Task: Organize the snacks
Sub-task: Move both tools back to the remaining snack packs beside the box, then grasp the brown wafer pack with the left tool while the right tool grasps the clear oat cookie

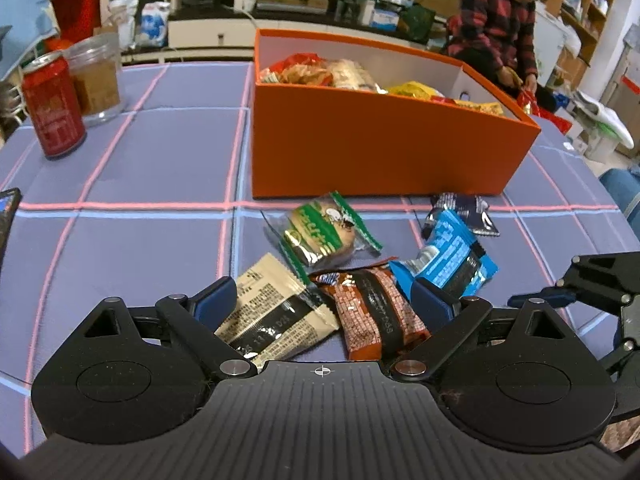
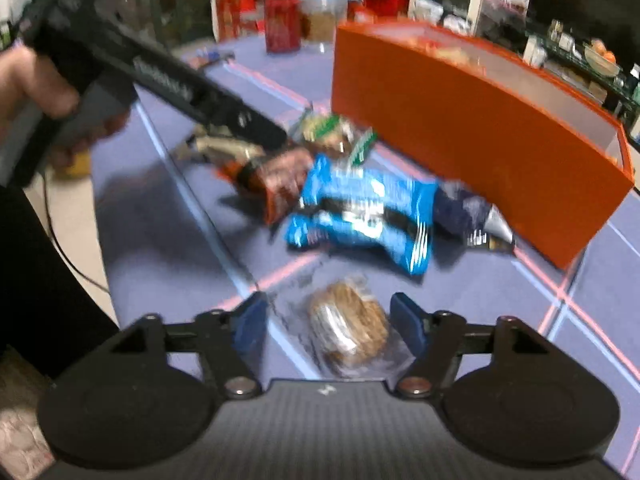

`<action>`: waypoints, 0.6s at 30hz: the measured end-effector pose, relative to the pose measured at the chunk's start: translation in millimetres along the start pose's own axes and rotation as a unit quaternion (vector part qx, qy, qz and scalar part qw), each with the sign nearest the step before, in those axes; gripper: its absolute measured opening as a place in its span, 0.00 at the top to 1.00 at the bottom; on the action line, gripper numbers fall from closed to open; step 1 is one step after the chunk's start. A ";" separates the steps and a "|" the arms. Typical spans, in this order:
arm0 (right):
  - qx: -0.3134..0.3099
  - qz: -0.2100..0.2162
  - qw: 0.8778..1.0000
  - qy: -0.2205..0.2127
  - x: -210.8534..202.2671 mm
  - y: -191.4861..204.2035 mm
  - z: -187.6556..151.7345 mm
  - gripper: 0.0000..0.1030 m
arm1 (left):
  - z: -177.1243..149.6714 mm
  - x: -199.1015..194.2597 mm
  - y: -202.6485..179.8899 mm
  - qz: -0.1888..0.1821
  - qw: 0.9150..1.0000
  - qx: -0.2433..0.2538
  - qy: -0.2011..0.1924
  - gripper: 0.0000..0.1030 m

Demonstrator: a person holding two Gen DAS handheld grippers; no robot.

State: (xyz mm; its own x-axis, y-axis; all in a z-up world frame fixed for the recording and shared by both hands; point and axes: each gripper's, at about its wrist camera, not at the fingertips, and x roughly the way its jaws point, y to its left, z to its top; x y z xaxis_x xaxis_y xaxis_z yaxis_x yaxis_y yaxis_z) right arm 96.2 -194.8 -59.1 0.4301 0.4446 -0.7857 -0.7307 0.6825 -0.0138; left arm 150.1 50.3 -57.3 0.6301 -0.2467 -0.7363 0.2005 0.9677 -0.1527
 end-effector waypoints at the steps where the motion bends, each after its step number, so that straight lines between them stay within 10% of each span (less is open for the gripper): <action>1: 0.001 -0.005 1.000 0.004 -2.1 0.3 -0.9 0.58 | -0.9 -0.1 0.5 0.002 1.000 -0.001 0.000 0.39; 12: 0.085 -0.034 0.996 0.008 -2.6 4.2 -0.7 0.55 | -8.7 4.6 -11.8 -0.001 1.000 -0.011 0.004 0.40; 18: 0.093 -0.041 0.995 0.007 -0.7 5.3 0.7 0.55 | -9.1 14.4 -26.6 0.017 1.000 0.016 0.005 0.58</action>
State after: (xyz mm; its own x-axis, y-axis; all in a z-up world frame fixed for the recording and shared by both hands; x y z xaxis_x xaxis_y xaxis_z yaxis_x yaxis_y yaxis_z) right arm 92.3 -191.1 -58.2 0.4764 0.3751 -0.7952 -0.5813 0.8129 0.0352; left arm 147.1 21.5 -69.8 0.6294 -0.2132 -0.7472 0.2039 0.9732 -0.1059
